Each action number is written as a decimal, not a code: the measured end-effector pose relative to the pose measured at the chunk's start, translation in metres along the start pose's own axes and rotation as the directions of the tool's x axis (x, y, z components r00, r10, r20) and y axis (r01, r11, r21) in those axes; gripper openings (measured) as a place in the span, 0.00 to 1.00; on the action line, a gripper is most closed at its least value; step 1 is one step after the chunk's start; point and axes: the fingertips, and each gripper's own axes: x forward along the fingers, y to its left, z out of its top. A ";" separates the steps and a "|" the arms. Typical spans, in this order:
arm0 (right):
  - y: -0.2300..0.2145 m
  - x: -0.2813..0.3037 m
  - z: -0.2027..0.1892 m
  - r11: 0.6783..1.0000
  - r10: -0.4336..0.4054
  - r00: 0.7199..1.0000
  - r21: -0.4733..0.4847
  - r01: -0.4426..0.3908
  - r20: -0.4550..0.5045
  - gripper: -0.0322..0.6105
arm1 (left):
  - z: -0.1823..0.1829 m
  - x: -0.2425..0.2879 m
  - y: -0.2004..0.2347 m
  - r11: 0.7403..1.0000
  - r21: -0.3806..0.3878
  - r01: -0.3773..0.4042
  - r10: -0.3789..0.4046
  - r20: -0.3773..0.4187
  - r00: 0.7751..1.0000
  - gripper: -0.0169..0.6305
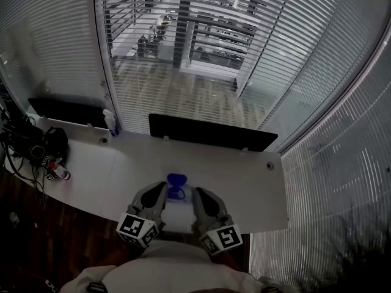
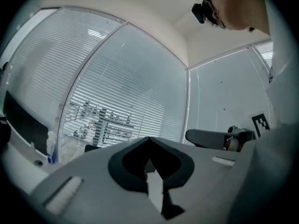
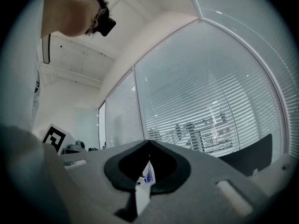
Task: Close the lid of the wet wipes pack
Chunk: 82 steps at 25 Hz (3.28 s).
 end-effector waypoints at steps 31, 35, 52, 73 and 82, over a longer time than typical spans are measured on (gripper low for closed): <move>-0.043 0.041 -0.106 1.000 -0.027 0.968 -0.013 0.025 -0.249 0.05 | -0.111 0.027 0.059 0.999 -0.025 -0.020 0.013 -0.246 0.969 0.03; -0.060 0.046 -0.140 1.000 -0.027 0.953 -0.023 0.021 -0.302 0.05 | -0.137 0.034 0.074 0.999 0.001 -0.040 0.039 -0.282 0.959 0.03; -0.142 0.082 -0.293 0.998 -0.034 0.828 -0.063 -0.001 -0.559 0.05 | -0.312 0.037 0.141 0.984 0.150 -0.099 0.165 -0.526 0.834 0.03; -0.215 0.137 -0.392 0.992 0.006 0.685 -0.080 -0.093 -0.729 0.05 | -0.428 0.017 0.156 0.981 0.062 -0.182 0.163 -0.768 0.619 0.03; -0.192 0.144 -0.421 0.959 0.232 0.486 0.114 -0.260 -0.843 0.05 | -0.426 0.017 0.155 0.980 0.047 -0.194 0.161 -0.758 0.632 0.03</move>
